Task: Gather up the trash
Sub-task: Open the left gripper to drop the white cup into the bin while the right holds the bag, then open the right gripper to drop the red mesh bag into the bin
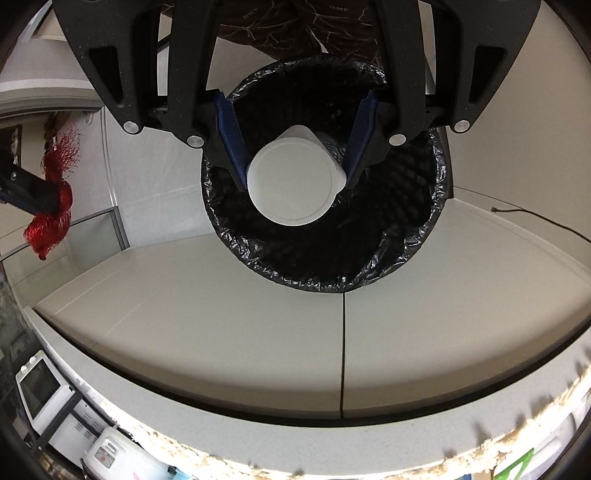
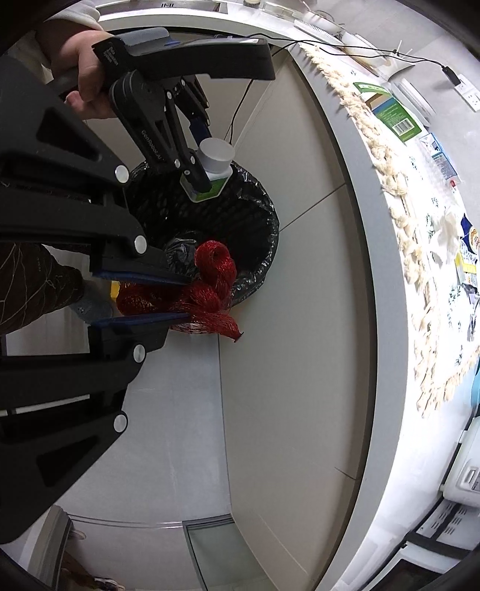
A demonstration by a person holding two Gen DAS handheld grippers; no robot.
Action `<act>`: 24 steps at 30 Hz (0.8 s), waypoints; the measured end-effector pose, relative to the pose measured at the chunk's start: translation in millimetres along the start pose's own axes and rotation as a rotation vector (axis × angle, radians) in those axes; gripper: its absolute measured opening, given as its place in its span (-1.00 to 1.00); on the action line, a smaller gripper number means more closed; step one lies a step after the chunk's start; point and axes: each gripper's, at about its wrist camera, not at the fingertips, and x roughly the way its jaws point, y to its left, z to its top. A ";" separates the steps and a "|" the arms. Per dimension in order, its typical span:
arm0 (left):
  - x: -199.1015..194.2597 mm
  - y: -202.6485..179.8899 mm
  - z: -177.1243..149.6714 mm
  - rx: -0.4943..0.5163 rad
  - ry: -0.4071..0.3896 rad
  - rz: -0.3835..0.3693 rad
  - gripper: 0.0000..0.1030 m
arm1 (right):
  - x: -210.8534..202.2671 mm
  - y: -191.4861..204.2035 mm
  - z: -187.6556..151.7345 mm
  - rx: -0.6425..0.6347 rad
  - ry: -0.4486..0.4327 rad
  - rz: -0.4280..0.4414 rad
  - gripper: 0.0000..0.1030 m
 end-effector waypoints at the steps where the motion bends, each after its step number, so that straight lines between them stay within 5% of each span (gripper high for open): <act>1: -1.1 -0.2 0.8 -0.006 -0.004 0.000 0.11 | 1.3 1.5 0.8 0.001 0.002 -0.002 -0.74; 13: -44.4 31.6 6.5 -0.077 -0.086 0.039 0.84 | 22.9 34.5 16.1 -0.052 0.015 0.025 -0.73; 24: -73.3 75.9 0.7 -0.144 -0.132 0.084 0.89 | 62.1 84.8 28.4 -0.137 0.048 0.052 -0.71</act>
